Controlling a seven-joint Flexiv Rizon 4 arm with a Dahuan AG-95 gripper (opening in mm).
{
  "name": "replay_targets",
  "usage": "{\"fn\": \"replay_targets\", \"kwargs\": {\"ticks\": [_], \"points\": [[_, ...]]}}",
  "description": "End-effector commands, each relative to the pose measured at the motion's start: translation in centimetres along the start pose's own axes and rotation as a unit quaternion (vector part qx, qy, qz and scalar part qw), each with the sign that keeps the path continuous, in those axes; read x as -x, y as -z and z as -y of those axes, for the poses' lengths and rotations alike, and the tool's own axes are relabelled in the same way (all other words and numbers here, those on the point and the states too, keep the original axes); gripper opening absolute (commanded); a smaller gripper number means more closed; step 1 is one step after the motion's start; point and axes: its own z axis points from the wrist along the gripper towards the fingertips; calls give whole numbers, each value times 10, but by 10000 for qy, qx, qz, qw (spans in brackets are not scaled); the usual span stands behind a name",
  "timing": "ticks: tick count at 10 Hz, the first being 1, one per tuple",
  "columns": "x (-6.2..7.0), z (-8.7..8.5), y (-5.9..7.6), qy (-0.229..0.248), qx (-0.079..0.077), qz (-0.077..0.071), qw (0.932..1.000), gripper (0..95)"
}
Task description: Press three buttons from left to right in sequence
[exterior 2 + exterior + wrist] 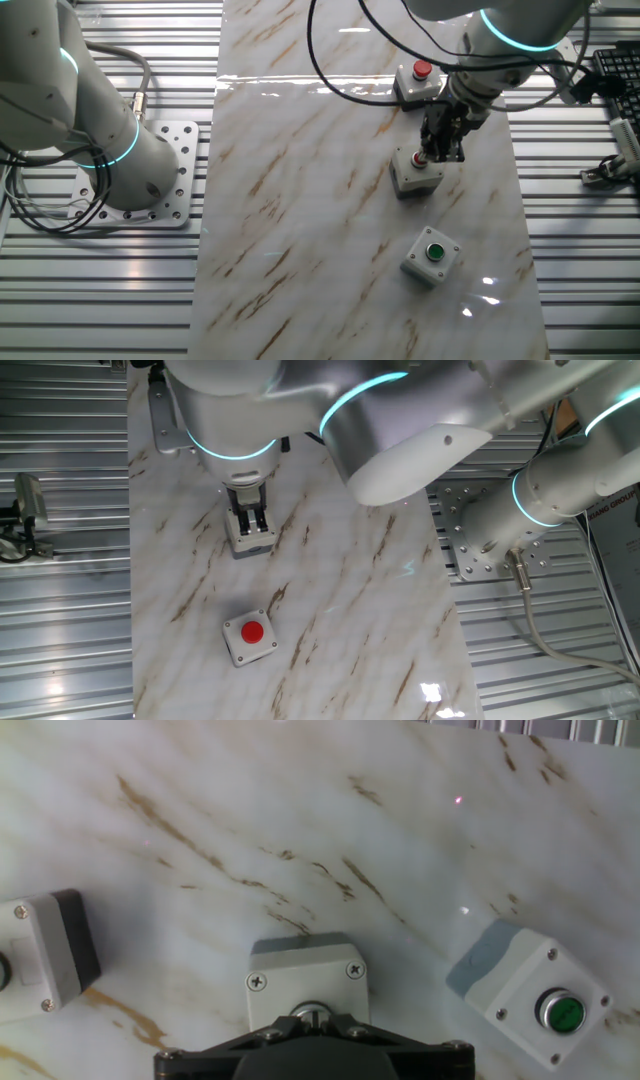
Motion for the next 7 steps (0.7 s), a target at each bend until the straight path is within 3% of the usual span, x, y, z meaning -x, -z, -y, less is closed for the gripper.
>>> {"fn": "replay_targets", "kwargs": {"ticks": [1, 5, 7], "points": [[0, 1, -1, -15, 65, 39, 10000, 0], [0, 2, -2, -101, 182, 60, 9998, 0], [-1, 5, -10, -96, 342, 352, 9987, 0]]}}
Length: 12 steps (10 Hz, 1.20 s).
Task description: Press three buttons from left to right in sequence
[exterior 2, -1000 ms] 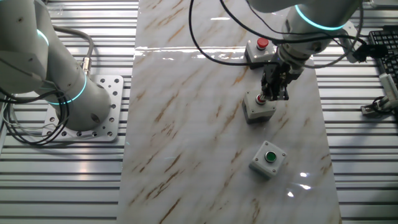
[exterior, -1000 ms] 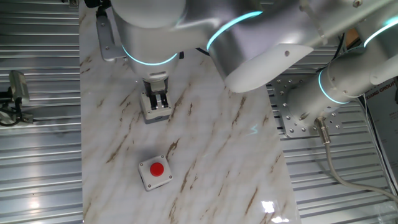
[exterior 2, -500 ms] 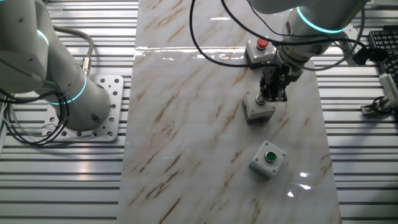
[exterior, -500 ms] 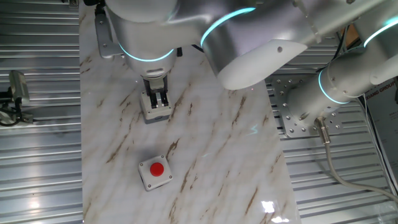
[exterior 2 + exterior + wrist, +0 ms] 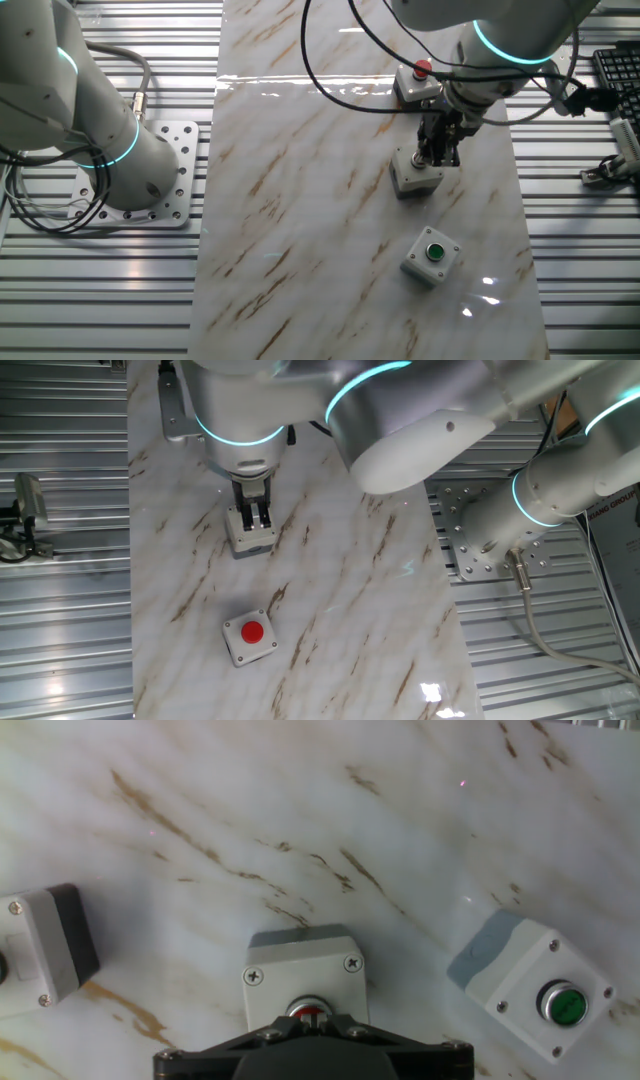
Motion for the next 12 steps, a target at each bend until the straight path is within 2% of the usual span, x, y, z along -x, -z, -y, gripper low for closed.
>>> {"fn": "replay_targets", "kwargs": {"ticks": [1, 3, 4, 6, 7, 8, 9, 10, 11, 12], "points": [[-1, 5, -14, 31, 165, 256, 9995, 0], [-1, 5, -16, 19, 130, 197, 9997, 0], [-1, 5, -17, 9, 172, 396, 9991, 0], [0, 6, -20, 58, 79, 414, 9991, 0], [0, 6, -19, 44, 140, -96, 9998, 0], [-2, 5, -15, 9, 81, -210, 9997, 0], [-4, 5, -11, 99, 149, -117, 9998, 0], [-4, 5, -10, 160, 98, -72, 9998, 0], [-5, 5, -10, 153, 83, -159, 9997, 0], [-6, 4, -7, 92, 141, -534, 9984, 0]]}}
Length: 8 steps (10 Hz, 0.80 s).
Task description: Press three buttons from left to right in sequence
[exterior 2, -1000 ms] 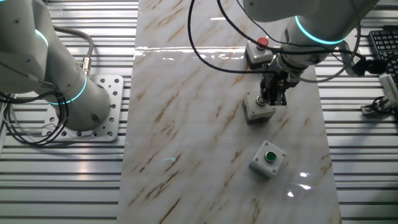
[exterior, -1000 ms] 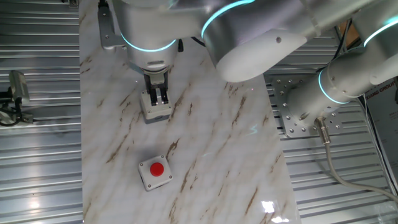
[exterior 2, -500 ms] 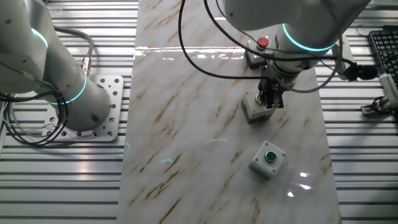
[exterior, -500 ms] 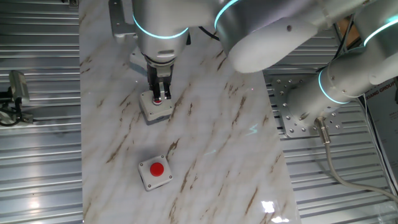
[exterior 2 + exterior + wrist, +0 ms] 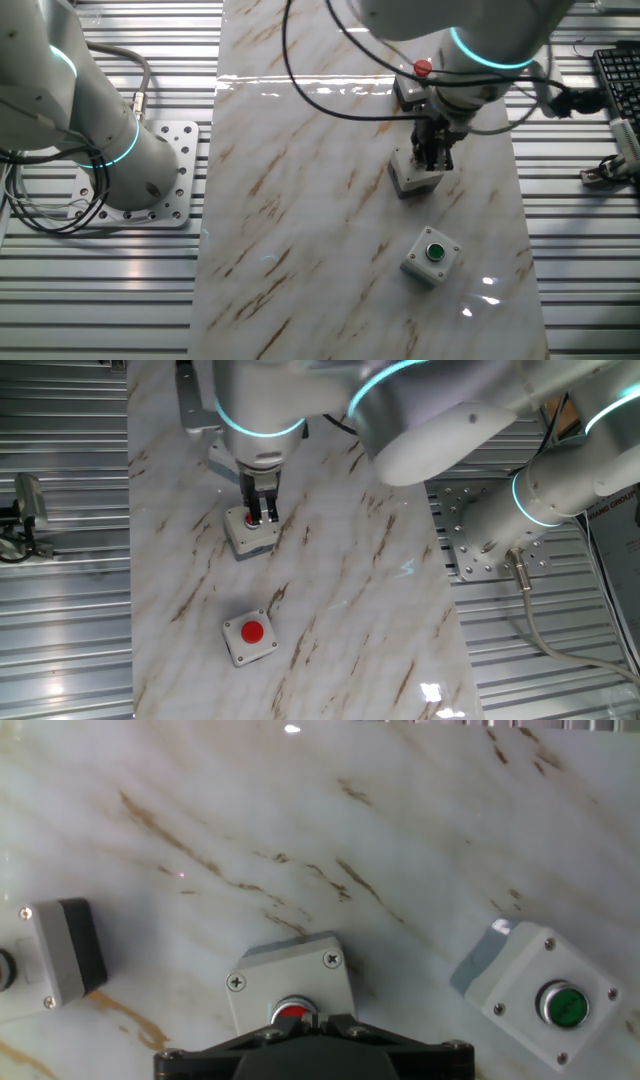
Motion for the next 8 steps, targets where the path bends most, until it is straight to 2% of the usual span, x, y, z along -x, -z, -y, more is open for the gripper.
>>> {"fn": "replay_targets", "kwargs": {"ticks": [1, 2, 3, 4, 5, 6, 7, 8], "points": [[0, 0, -5, 76, -51, -382, 9992, 0], [-2, -1, -2, 59, -15, -436, 9990, 0], [-2, -1, -2, 166, -104, -433, 9989, 0], [-2, -1, -1, 568, -591, -476, 9955, 0], [-2, -1, -1, 780, -886, -545, 9915, 0], [-2, -1, -1, 766, -886, -540, 9916, 0], [-2, -1, -1, 564, -757, -518, 9942, 0], [-2, -1, -1, 476, -721, -516, 9949, 0]]}}
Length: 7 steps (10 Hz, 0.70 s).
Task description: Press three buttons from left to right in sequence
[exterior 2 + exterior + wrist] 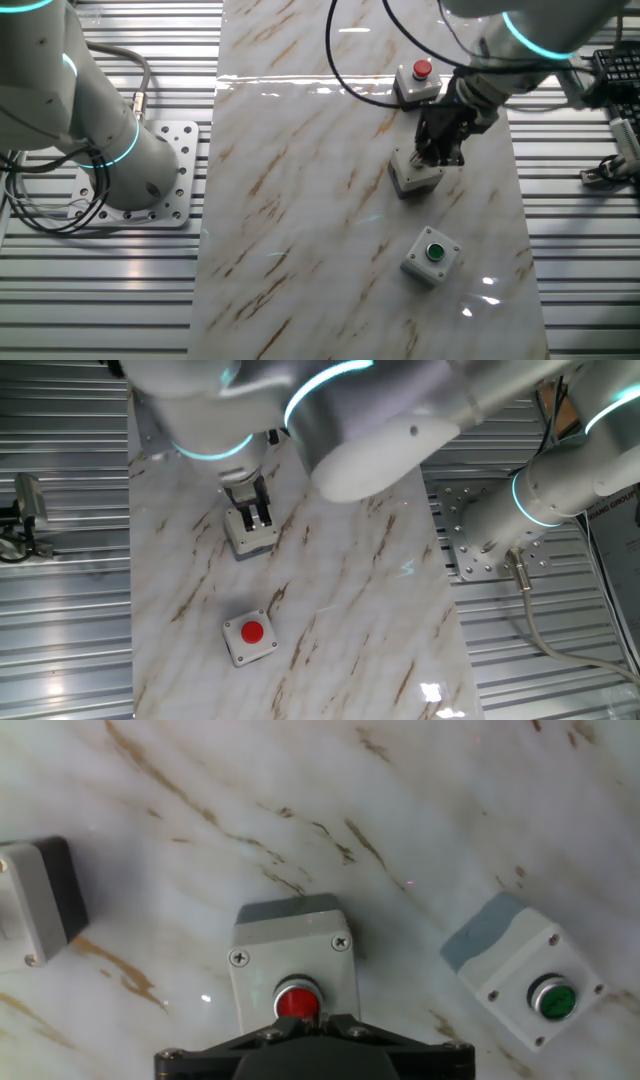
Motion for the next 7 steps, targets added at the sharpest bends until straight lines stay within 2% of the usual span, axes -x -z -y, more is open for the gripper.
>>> {"fn": "replay_targets", "kwargs": {"ticks": [1, 2, 3, 4, 7], "points": [[-1, 1, -1, -172, -22, 279, 9995, 0], [-1, 1, -1, -210, 26, 279, 9994, 0], [-1, 1, -1, -164, -34, 330, 9993, 0], [0, 0, 1, -208, 53, 365, 9991, 0], [0, -1, 3, -256, 65, 334, 9991, 0]]}}
